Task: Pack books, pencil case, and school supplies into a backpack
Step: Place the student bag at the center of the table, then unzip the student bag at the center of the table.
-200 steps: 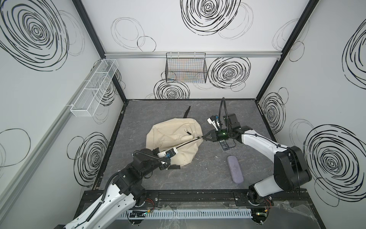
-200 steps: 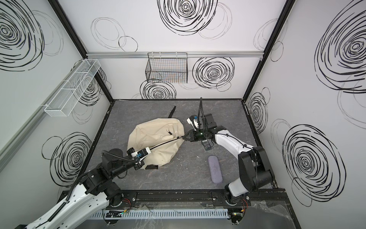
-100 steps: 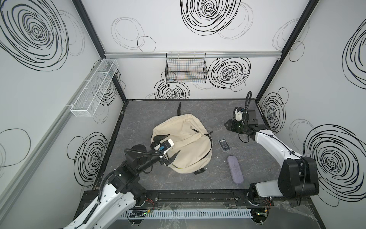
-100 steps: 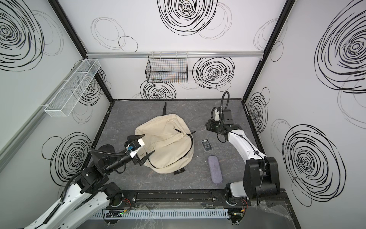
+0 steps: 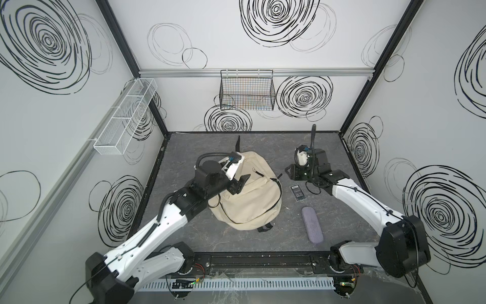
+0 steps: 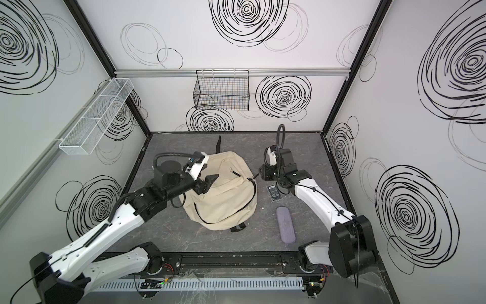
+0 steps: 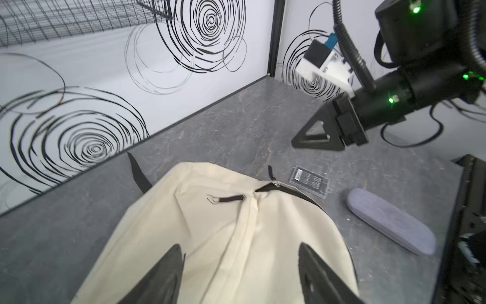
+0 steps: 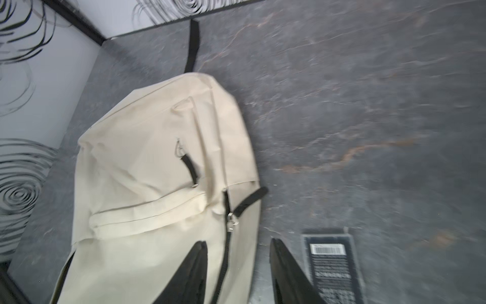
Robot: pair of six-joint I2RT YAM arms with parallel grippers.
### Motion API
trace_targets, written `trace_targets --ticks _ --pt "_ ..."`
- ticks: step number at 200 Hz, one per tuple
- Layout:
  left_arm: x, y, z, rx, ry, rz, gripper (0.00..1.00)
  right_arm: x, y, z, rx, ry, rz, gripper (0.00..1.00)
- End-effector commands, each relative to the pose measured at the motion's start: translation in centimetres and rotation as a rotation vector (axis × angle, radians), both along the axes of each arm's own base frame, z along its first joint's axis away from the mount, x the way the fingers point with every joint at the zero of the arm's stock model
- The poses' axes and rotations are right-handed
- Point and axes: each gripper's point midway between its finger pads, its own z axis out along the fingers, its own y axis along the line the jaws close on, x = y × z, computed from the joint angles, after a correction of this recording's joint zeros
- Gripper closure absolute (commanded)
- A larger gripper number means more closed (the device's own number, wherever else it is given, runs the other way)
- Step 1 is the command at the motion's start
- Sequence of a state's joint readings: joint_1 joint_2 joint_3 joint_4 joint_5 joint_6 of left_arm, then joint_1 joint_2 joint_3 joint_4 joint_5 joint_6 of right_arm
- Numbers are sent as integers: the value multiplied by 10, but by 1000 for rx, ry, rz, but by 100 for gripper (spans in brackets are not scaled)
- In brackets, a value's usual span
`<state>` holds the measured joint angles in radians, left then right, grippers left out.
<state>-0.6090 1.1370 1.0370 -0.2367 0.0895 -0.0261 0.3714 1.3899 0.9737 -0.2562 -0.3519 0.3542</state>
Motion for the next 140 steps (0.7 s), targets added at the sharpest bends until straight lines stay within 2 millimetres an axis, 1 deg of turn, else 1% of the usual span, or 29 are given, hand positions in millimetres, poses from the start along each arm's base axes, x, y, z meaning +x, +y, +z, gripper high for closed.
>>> trace_targets --ticks 1,10,18,25,36,48,58,81,111,129,140 --pt "32 -7 -8 -49 190 101 49 12 27 3 43 -6 76 58" --pt "42 -15 -19 -38 258 98 55 11 41 -3 56 0 122 59" --pt "48 -22 -28 -34 307 88 56 11 50 -9 65 3 155 59" --pt "53 -27 -34 -44 341 78 54 12 55 -14 75 4 168 59" --pt "64 -30 -45 -104 403 79 44 17 58 -25 95 12 172 58" --pt "75 -31 -55 -191 469 91 43 21 65 -36 117 21 195 53" --pt "81 -33 -61 -237 504 94 44 22 71 -44 123 28 219 52" --pt "86 -42 -77 -238 525 91 43 21 78 -66 111 49 255 48" --pt "90 -47 -116 -200 605 99 43 21 81 -88 98 66 285 47" --pt "91 -48 -125 -188 618 98 43 20 84 -96 107 77 305 47" --pt "94 -47 -124 -163 590 87 42 17 89 -99 119 80 328 48"
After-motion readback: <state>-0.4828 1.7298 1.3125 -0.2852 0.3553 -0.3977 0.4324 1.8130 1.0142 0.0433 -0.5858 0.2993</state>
